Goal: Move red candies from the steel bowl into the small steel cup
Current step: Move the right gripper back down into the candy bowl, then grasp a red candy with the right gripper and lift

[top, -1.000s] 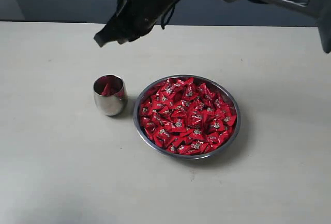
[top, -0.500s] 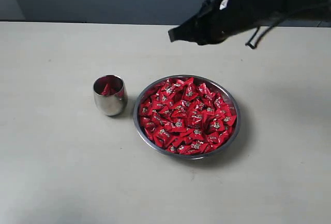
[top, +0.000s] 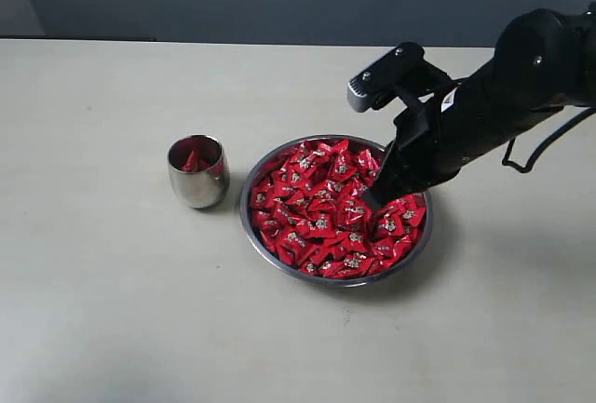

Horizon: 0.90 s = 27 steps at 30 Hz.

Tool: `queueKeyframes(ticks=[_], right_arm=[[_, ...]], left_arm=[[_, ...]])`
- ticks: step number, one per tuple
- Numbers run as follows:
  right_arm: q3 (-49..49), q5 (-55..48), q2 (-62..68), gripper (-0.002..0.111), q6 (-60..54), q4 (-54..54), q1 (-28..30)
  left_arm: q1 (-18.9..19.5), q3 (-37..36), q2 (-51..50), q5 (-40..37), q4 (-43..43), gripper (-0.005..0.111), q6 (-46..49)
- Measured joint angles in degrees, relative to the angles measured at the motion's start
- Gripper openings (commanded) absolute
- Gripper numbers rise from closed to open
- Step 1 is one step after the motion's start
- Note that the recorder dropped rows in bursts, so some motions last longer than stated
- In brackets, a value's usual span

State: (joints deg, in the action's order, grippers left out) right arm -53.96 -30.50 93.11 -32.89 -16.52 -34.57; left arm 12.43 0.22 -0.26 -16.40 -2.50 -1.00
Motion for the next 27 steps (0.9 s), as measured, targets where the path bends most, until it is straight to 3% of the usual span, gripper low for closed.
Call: queueKeyframes(ticks=[5,16,23,27], right_arm=[[-2.4,-1.7,2.6,0.000,-2.3,-0.1,0.0],[-16.8,-17.8,13.6,0.002,-2.6,-0.1,-0.7],[-18.7,-19.6,16.8,0.023,-0.6,1.6,-2.7],[-18.7,-19.9,17.4,0.025,0.3,2.1,-3.8]], left_arm=[[0.0,0.0,0.0,0.0,0.0,0.000,0.0],[0.0,0.0,0.0,0.0,0.0,0.000,0.0],[0.0,0.0,0.0,0.0,0.0,0.000,0.0],[0.0,0.0,0.0,0.0,0.0,0.000,0.0]])
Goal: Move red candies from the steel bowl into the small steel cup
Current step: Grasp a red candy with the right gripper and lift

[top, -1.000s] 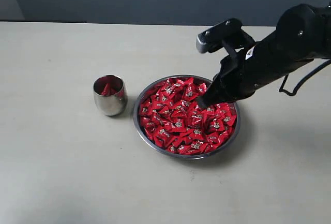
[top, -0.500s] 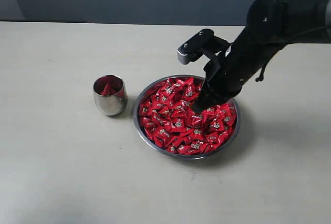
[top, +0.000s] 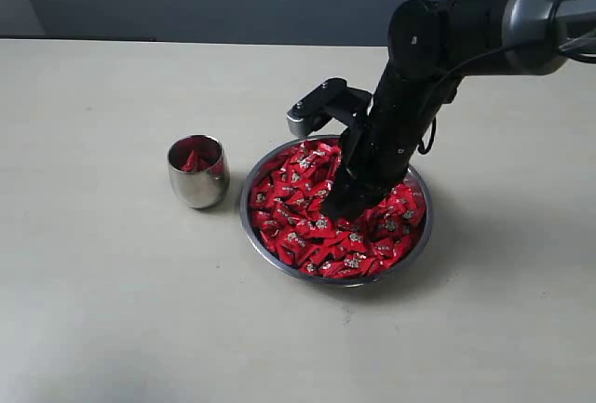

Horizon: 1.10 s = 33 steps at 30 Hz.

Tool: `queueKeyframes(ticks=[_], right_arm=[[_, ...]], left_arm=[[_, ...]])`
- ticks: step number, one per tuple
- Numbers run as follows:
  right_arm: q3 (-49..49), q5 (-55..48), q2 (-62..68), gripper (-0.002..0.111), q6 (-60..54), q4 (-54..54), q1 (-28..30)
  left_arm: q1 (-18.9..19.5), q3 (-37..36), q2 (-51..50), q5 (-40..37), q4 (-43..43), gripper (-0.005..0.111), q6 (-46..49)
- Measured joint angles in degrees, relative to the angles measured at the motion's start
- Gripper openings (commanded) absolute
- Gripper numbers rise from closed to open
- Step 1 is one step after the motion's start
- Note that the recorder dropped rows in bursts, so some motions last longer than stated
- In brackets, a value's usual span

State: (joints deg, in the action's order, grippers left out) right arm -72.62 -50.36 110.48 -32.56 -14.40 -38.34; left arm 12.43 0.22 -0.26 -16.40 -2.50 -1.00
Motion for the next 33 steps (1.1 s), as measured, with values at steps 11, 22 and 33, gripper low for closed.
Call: queueKeyframes(ticks=[11,22,33], right_arm=[[0.0,1.2,0.0,0.025,3.8,4.2,-0.6],[0.0,2.2,0.0,0.025,5.2,4.4,-0.6],[0.0,2.1,2.3,0.025,5.6,2.8,-0.6]], left_arm=[[0.0,0.0,0.0,0.0,0.0,0.000,0.0],[0.0,0.0,0.0,0.0,0.0,0.000,0.0],[0.0,0.0,0.0,0.0,0.0,0.000,0.0]])
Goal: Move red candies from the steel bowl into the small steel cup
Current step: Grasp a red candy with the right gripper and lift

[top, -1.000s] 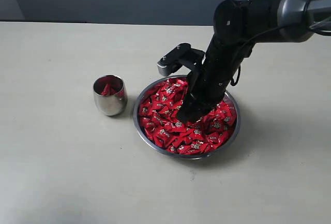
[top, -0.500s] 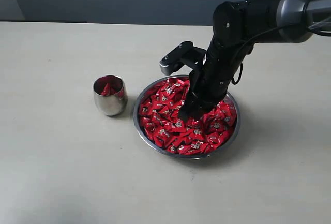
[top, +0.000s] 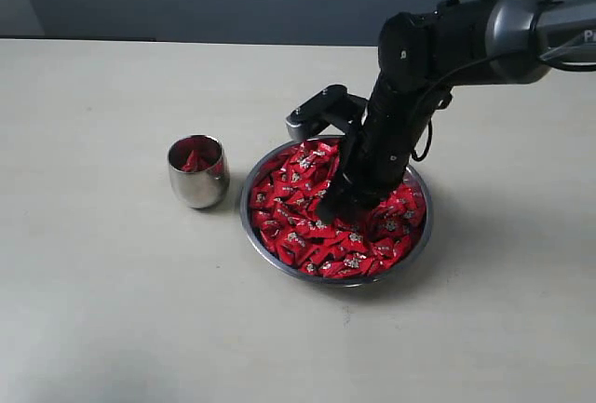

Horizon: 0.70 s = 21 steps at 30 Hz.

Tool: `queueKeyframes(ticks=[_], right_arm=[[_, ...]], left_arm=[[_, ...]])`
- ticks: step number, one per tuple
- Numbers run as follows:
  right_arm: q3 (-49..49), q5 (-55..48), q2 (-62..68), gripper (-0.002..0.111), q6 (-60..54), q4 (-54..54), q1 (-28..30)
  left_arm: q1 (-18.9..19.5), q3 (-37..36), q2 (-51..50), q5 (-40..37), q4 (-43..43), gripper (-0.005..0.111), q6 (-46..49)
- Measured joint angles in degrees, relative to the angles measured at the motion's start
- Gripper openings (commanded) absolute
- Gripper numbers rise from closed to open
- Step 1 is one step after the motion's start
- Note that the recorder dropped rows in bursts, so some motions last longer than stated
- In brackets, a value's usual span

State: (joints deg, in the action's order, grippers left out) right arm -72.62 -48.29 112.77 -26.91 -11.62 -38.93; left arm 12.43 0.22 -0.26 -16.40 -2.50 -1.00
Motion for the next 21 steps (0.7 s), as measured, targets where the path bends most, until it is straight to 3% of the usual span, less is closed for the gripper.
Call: queueKeyframes(ticks=[12,18,21], right_arm=[[0.0,-0.1,1.1,0.024,0.1,0.0,0.0],[0.0,-0.1,1.1,-0.001,0.1,0.0,0.0],[0.0,-0.1,1.1,-0.001,0.4,0.0,0.0]], left_arm=[[0.0,0.0,0.0,0.0,0.0,0.000,0.0],[0.0,0.0,0.0,0.0,0.0,0.000,0.0],[0.0,0.0,0.0,0.0,0.0,0.000,0.0]])
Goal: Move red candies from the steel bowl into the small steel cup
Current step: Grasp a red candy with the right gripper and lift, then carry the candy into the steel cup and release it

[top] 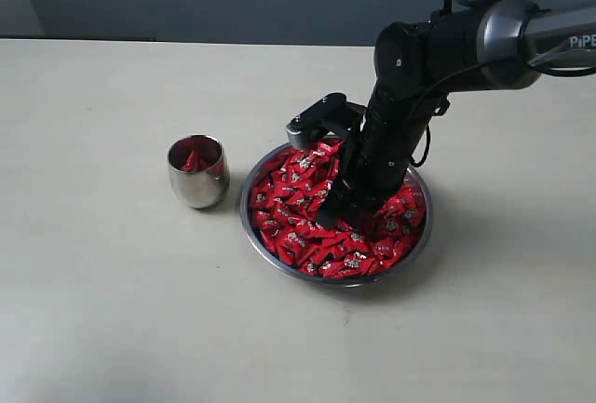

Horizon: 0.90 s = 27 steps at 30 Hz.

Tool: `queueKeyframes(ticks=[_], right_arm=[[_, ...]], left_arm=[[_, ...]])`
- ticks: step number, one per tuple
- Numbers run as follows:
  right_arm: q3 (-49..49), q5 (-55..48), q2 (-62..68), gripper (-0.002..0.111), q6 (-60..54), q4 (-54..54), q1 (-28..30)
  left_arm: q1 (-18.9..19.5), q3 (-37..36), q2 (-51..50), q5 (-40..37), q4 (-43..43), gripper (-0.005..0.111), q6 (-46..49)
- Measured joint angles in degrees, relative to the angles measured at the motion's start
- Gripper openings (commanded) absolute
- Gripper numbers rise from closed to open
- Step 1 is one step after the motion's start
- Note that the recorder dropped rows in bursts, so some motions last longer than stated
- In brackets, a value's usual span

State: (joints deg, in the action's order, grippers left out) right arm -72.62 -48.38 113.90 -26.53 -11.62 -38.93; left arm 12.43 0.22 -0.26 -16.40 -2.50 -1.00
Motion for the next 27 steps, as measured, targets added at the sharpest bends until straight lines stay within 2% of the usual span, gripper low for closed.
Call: queueKeyframes(ticks=[8,18,27], right_arm=[[-0.2,0.1,-0.2,-0.001,1.3,0.5,0.0],[-8.8,-3.2,-2.8,-0.001,6.7,3.7,0.0],[-23.0,2.0,0.6,-0.001,4.7,-7.1,-0.7]], left_arm=[[0.0,0.0,0.0,0.0,0.0,0.000,0.0],[0.0,0.0,0.0,0.0,0.0,0.000,0.0],[0.0,0.0,0.0,0.0,0.0,0.000,0.0]])
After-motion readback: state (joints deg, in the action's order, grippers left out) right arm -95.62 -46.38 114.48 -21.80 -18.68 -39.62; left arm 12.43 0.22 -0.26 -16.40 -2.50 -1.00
